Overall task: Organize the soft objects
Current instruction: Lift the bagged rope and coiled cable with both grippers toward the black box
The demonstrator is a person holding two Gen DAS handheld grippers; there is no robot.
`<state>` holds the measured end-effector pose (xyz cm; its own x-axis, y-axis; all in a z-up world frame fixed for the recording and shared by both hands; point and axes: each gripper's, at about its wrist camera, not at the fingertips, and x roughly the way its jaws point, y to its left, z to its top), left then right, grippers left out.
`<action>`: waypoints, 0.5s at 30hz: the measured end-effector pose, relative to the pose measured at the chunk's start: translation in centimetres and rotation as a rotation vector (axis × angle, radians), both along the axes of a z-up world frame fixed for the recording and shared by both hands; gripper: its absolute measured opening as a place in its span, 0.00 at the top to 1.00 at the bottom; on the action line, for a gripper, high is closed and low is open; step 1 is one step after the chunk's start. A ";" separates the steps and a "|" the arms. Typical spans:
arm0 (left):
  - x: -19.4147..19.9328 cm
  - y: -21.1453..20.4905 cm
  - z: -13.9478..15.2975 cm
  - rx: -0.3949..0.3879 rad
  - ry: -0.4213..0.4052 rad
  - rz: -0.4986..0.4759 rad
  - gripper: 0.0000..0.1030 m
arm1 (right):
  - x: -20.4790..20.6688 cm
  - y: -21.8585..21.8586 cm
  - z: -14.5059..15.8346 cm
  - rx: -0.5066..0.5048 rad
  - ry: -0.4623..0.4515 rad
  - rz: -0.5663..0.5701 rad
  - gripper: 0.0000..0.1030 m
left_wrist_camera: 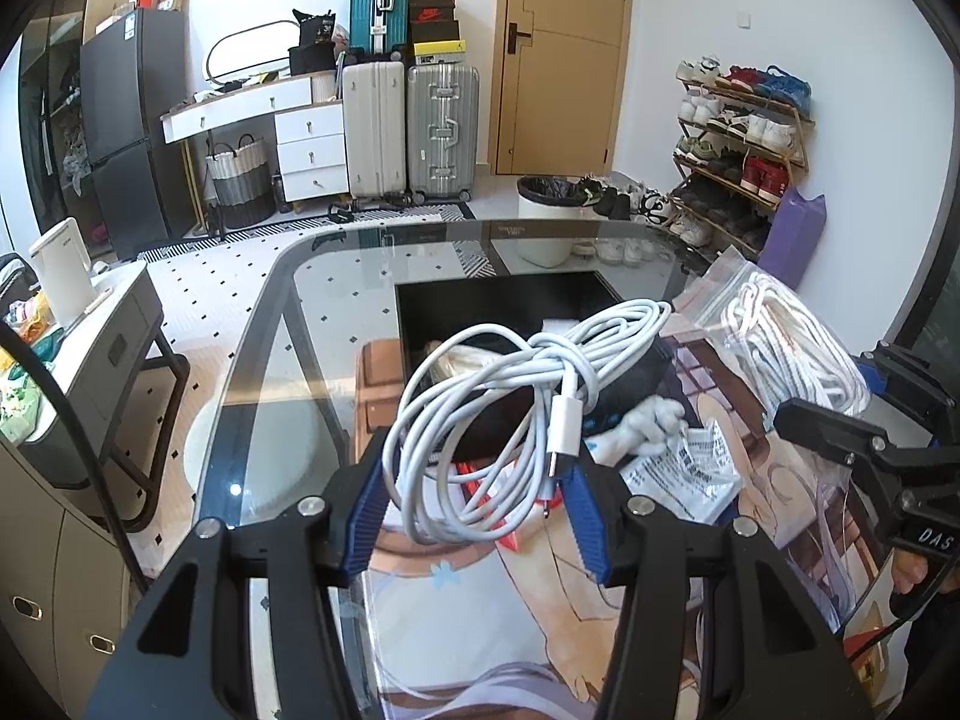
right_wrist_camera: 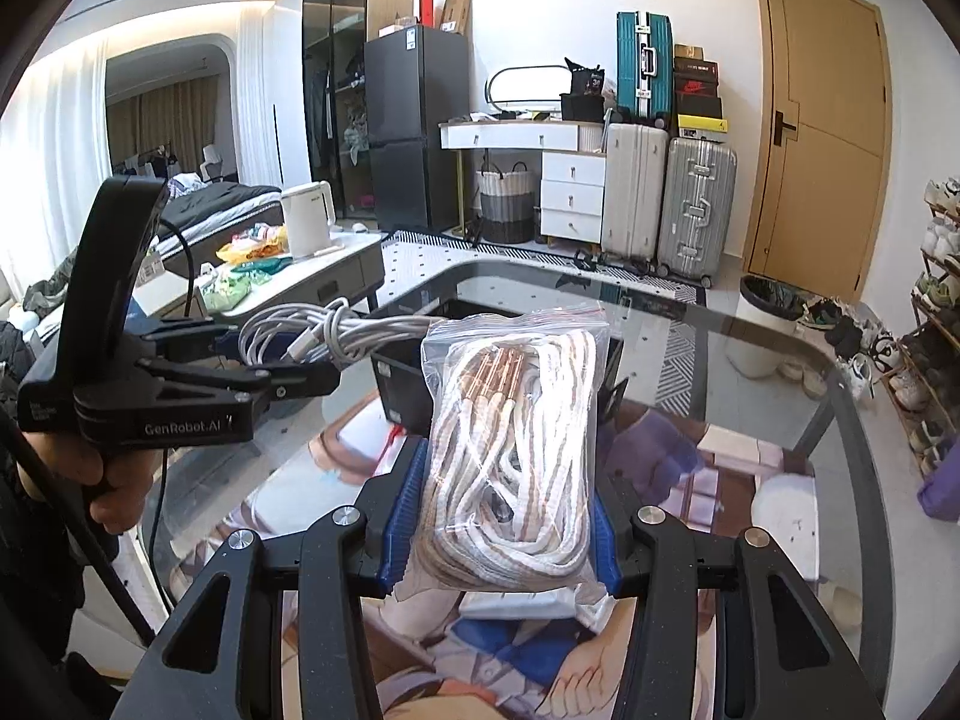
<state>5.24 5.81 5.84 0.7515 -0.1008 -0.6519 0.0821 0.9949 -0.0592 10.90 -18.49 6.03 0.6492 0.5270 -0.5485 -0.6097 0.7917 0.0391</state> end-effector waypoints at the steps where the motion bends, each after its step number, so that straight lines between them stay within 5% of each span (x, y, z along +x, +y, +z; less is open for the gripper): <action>1: 0.1 0.0 0.1 0.001 -0.003 0.002 0.49 | 0.2 0.0 0.2 0.001 -0.005 -0.004 0.54; 15: 2.0 0.7 0.7 0.003 -0.018 0.033 0.49 | 3.5 0.2 1.5 0.022 -0.013 -0.003 0.54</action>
